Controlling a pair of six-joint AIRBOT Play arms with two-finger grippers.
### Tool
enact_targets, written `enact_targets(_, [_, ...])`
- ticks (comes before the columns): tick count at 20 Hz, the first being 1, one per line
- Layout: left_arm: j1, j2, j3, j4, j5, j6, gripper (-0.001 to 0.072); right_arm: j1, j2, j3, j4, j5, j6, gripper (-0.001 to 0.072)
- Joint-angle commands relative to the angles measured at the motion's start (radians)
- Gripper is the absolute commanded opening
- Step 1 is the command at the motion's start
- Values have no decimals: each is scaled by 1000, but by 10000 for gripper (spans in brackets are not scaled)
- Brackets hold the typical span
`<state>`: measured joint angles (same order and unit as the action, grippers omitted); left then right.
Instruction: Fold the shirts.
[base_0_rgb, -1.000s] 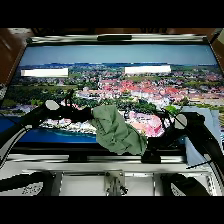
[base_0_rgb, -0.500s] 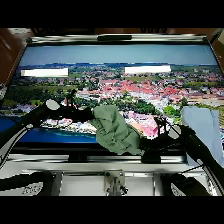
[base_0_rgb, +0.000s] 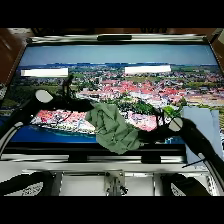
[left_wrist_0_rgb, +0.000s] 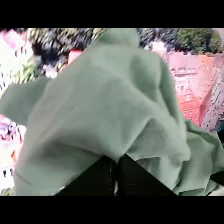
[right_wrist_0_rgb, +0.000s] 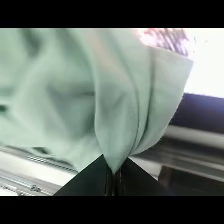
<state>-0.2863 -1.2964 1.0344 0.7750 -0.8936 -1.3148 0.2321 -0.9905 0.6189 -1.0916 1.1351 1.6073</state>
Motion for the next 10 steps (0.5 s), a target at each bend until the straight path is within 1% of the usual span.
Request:
enact_targets(1, [6,121,217,212,-99,43,33,0,147,269,-182,47,-105,76])
enact_targets(2, [6,171,316,281,-124,43,34,0,202,394,-267,38,-104,75])
enact_targets(3, [6,224,418,315,-133,42,34,0,246,512,-323,17,-103,75])
enact_targets(4, [6,272,513,313,-128,34,34,0,286,637,-352,-14,-99,75])
enact_targets(5, [6,317,610,301,-127,18,35,0,318,744,-350,-49,-94,75])
enact_targets(7, [5,409,787,295,-112,-10,35,0,365,927,-347,-119,-26,75])
enact_targets(9, [6,500,856,312,-64,-11,35,0,395,1035,-347,-139,16,75])
enact_targets(10, [6,541,858,340,-50,-28,35,0,409,1062,-347,-137,34,75])
